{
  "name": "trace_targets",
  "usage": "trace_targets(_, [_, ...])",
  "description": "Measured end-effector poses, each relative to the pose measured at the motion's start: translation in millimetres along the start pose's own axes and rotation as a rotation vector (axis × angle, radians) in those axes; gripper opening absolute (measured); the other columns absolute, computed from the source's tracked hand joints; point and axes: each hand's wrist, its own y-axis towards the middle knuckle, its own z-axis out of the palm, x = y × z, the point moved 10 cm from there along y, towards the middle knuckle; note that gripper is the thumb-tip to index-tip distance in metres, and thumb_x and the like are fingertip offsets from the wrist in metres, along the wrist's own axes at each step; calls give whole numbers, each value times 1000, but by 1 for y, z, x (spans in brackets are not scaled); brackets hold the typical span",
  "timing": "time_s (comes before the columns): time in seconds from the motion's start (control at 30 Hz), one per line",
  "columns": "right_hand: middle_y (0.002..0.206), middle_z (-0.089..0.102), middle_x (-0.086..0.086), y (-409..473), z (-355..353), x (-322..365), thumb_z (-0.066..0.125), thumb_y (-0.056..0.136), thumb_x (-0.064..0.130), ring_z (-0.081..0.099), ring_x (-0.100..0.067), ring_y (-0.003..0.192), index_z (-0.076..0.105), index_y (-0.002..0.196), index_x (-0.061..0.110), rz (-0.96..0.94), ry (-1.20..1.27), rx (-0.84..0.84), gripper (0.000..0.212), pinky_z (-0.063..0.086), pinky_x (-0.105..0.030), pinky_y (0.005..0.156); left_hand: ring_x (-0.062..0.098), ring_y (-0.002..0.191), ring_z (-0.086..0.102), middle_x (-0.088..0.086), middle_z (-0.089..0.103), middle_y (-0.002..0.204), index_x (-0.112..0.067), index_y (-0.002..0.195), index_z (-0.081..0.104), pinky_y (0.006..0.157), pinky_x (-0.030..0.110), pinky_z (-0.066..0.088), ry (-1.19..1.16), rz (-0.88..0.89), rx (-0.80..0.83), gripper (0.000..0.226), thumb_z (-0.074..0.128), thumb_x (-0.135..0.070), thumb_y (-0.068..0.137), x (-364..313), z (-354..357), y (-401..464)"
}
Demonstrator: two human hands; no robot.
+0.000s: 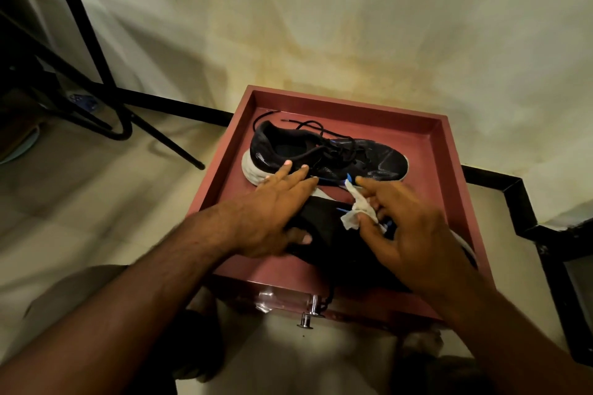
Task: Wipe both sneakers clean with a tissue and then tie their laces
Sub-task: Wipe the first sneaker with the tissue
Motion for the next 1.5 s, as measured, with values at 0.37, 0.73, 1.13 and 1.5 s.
trace_targets(0.37, [90, 65, 7, -1, -2, 5, 77, 85, 28, 52, -11, 84, 78, 85, 21, -72, -331, 125, 8, 40, -22, 66, 23, 158, 6, 7, 14, 171, -13, 164, 15, 122, 23, -4, 110, 14, -156, 74, 47, -8, 97, -11, -11, 3])
trace_targets(0.73, [109, 77, -1, 6, 18, 24, 68, 94, 7, 71, -20, 102, 77, 107, 11, -78, -87, -104, 16, 55, -39, 92, 31, 149, 26, 8, 26, 164, -15, 161, 20, 122, 47, 27, 194, -38, -168, 77, 52, -15, 91, -10, -6, 6])
trace_targets(1.13, [82, 55, 15, 6, 9, 5, 71, 84, 29, 50, -10, 81, 70, 79, 24, -107, -288, 307, 7, 48, -27, 64, 22, 153, 22, 6, 28, 165, -13, 161, 26, 126, 31, 15, 88, 22, -202, 68, 50, -20, 98, -9, -13, 4])
trace_targets(1.5, [99, 76, 1, 8, 20, 22, 70, 93, 12, 68, -21, 91, 78, 103, 14, -117, -126, 75, 13, 55, -40, 82, 28, 152, 22, 10, 24, 165, -15, 162, 19, 125, 45, 23, 155, -27, -167, 79, 35, -30, 86, -10, -6, 4])
